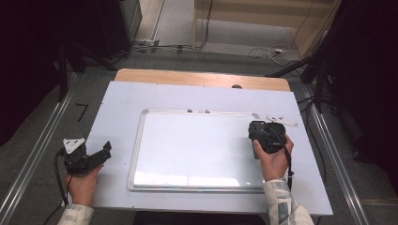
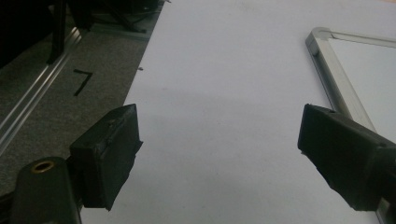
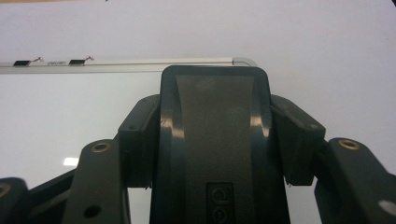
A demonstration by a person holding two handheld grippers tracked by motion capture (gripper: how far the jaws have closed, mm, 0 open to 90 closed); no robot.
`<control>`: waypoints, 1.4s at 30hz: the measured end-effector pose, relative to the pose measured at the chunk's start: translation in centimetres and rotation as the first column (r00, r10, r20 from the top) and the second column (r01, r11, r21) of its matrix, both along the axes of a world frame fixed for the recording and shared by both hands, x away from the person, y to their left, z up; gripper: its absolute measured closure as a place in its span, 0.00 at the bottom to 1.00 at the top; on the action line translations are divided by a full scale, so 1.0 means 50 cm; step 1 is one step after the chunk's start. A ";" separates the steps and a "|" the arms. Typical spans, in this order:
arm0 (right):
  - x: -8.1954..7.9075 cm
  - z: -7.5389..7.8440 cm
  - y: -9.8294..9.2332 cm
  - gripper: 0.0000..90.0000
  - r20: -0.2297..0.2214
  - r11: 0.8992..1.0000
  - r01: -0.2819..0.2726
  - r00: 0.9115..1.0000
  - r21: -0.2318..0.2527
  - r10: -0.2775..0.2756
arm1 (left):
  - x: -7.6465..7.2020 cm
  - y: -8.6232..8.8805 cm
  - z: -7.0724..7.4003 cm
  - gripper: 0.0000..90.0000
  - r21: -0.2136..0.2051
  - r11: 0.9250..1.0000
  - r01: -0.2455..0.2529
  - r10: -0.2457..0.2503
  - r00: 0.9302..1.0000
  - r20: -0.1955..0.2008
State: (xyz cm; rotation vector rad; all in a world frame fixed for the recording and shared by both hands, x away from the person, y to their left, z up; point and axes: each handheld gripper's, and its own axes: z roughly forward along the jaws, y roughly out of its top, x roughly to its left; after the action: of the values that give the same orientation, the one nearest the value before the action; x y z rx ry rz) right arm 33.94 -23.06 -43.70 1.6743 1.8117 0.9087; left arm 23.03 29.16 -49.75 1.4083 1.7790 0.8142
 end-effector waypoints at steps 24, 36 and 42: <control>0.139 -0.057 0.016 0.43 -0.068 0.997 0.051 0.996 -0.062 -0.055 | 0.000 0.002 0.000 0.15 -0.006 1.000 -0.004 0.004 1.000 0.004; 0.174 -0.079 0.028 0.43 -0.098 0.994 0.056 0.993 -0.090 -0.064 | -0.003 0.005 0.000 0.15 -0.007 1.000 -0.005 0.005 1.000 0.005; 0.179 -0.091 0.029 0.43 -0.111 0.993 0.057 0.991 -0.106 -0.069 | -0.003 0.004 0.000 0.15 -0.005 1.000 -0.004 0.004 1.000 0.003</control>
State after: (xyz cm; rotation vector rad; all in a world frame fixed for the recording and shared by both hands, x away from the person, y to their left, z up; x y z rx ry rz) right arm 42.90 -21.59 -48.27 1.7396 1.8353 0.6940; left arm 22.89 29.36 -49.74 1.4003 1.7811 0.8122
